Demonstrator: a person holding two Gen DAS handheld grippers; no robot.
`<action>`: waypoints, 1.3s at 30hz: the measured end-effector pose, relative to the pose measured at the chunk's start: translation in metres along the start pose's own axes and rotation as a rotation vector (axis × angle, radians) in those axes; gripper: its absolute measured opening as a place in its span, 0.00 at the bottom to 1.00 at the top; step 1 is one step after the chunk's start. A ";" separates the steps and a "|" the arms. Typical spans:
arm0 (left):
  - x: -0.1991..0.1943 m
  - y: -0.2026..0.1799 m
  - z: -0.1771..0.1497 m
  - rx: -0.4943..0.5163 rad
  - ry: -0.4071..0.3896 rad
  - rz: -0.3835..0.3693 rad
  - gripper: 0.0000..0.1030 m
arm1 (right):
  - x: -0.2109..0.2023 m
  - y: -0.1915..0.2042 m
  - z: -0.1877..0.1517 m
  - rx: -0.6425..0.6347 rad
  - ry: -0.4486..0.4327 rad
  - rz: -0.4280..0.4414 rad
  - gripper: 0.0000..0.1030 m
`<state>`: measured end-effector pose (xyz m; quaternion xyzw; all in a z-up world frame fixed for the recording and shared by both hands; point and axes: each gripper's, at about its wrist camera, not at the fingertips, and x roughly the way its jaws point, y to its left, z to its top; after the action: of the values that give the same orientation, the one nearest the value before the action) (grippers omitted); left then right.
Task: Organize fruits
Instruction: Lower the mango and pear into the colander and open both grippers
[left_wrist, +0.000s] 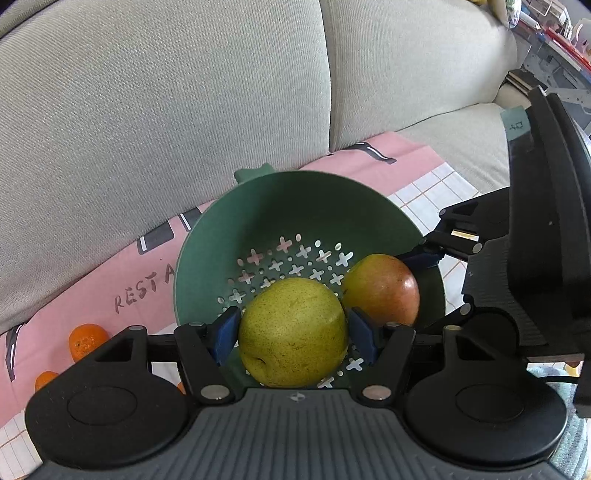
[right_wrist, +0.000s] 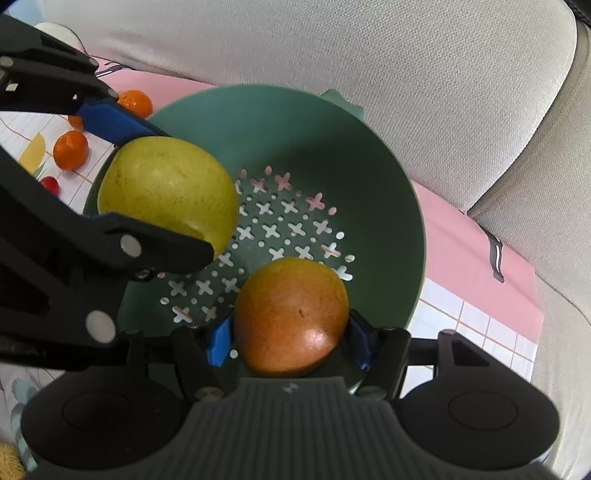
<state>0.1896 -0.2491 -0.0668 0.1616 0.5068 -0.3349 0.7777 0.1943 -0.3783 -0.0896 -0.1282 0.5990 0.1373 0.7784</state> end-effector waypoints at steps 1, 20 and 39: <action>0.001 0.000 0.000 0.000 0.004 0.001 0.71 | 0.000 0.000 -0.001 0.001 0.001 0.001 0.59; 0.021 0.005 -0.008 -0.019 0.066 0.059 0.71 | -0.021 0.005 -0.007 0.010 -0.035 0.015 0.63; 0.020 0.016 -0.014 -0.067 0.066 0.019 0.71 | -0.030 0.006 -0.010 0.035 -0.052 0.040 0.65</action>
<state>0.1970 -0.2364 -0.0925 0.1511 0.5414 -0.3050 0.7688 0.1759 -0.3780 -0.0635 -0.0988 0.5833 0.1458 0.7929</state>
